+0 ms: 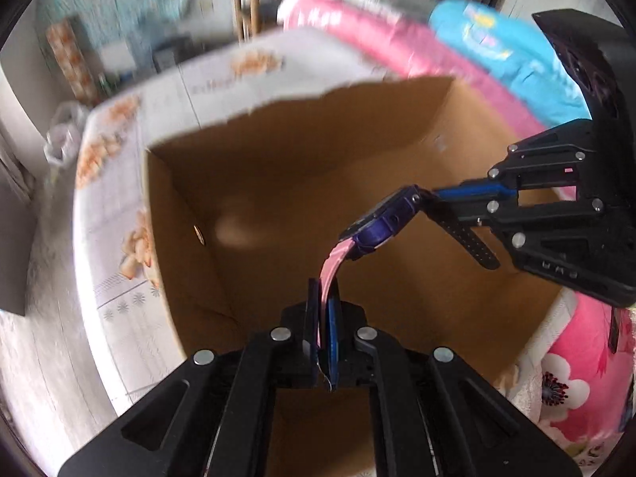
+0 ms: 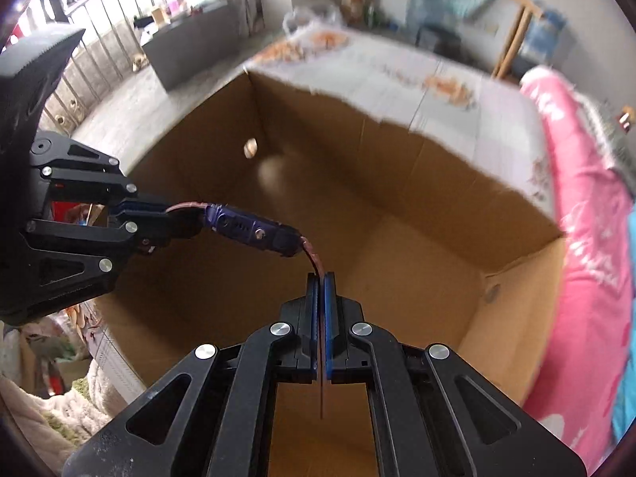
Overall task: Organize jewelry
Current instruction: 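Lower the watch into the cardboard box and open both grippers, then move the left gripper toward the multicolour beaded bracelet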
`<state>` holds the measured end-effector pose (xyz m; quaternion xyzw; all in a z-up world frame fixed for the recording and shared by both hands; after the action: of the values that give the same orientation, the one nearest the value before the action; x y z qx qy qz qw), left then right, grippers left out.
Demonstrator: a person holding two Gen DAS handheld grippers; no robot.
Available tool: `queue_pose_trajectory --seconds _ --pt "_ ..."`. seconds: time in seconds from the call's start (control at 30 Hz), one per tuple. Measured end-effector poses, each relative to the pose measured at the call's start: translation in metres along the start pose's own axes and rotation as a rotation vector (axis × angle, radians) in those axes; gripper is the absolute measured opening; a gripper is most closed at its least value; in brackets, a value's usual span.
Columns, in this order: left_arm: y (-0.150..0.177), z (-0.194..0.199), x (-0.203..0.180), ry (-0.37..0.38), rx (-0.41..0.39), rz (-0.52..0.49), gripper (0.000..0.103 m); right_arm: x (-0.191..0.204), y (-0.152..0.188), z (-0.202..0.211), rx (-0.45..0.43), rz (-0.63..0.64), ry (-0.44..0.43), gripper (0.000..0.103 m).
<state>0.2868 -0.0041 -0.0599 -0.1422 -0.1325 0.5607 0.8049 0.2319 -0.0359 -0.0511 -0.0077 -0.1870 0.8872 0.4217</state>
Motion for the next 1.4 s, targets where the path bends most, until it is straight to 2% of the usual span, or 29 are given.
queue_pose_trajectory --seconds 0.1,0.17,0.2,0.33,0.37,0.4,0.57,0.77,0.87,0.93,1.03,1.07,1.13,1.2,1.27,1.3,1.4 --pt "-0.005 -0.029 0.008 0.001 0.099 0.007 0.004 -0.011 -0.007 -0.030 0.097 -0.009 -0.027 0.001" --pt "-0.011 -0.037 0.012 -0.016 0.122 -0.007 0.006 -0.020 -0.011 -0.047 0.159 -0.012 -0.035 0.003" --pt "-0.014 -0.040 0.012 -0.029 0.127 -0.011 0.007 -0.024 -0.014 -0.052 0.173 -0.014 -0.028 0.007" --pt "-0.022 -0.048 0.015 -0.031 0.140 0.003 0.012 -0.044 -0.021 -0.063 0.185 -0.046 -0.013 0.015" --pt "-0.025 -0.048 0.016 -0.041 0.133 0.005 0.016 -0.048 -0.023 -0.062 0.172 -0.058 0.003 0.022" --pt "-0.030 -0.045 0.017 -0.043 0.109 0.000 0.019 -0.050 -0.024 -0.060 0.162 -0.058 0.008 0.026" --pt "-0.043 -0.023 0.021 -0.061 -0.006 -0.010 0.027 -0.052 -0.026 -0.045 0.098 -0.063 0.027 0.027" --pt "-0.046 0.034 0.037 -0.145 -0.191 0.004 0.039 -0.044 -0.020 -0.023 0.033 -0.083 0.046 0.027" --pt "-0.026 0.078 0.043 -0.150 -0.285 0.026 0.047 -0.034 -0.015 0.014 -0.062 -0.083 0.051 0.027" --pt "-0.009 0.103 0.044 -0.141 -0.332 0.050 0.055 -0.018 -0.005 0.055 -0.168 -0.083 0.044 0.028" --pt "0.029 0.141 0.053 -0.123 -0.405 0.091 0.067 -0.005 0.014 0.109 -0.315 -0.079 0.045 0.040" --pt "0.033 0.147 0.057 -0.123 -0.420 0.106 0.073 -0.001 0.026 0.134 -0.373 -0.082 0.047 0.047" --pt "0.066 0.157 0.052 -0.131 -0.443 0.141 0.079 0.018 0.055 0.162 -0.470 -0.083 0.046 0.056" --pt "0.099 0.155 0.045 -0.128 -0.428 0.166 0.084 0.026 0.076 0.177 -0.533 -0.105 0.050 0.074" --pt "0.128 0.138 0.034 -0.117 -0.385 0.184 0.087 0.040 0.106 0.179 -0.581 -0.157 0.052 0.088" --pt "0.145 0.120 0.024 -0.110 -0.341 0.194 0.088 0.042 0.116 0.177 -0.582 -0.186 0.060 0.092" --pt "0.180 0.073 0.006 -0.130 -0.225 0.221 0.088 0.042 0.150 0.149 -0.528 -0.276 0.146 0.095"
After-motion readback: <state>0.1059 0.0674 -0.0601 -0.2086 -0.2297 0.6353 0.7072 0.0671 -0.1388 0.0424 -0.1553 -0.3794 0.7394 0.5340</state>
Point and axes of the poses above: each gripper's, at about its wrist camera, not at the fingertips, and z roughly against the way its jaws point, x to its left, y to its underside, the point moved 9 cm from there along -z, roughly the way its jaws point, and after that the axes turned 8 degrees about -y, right-handed, at the moved point
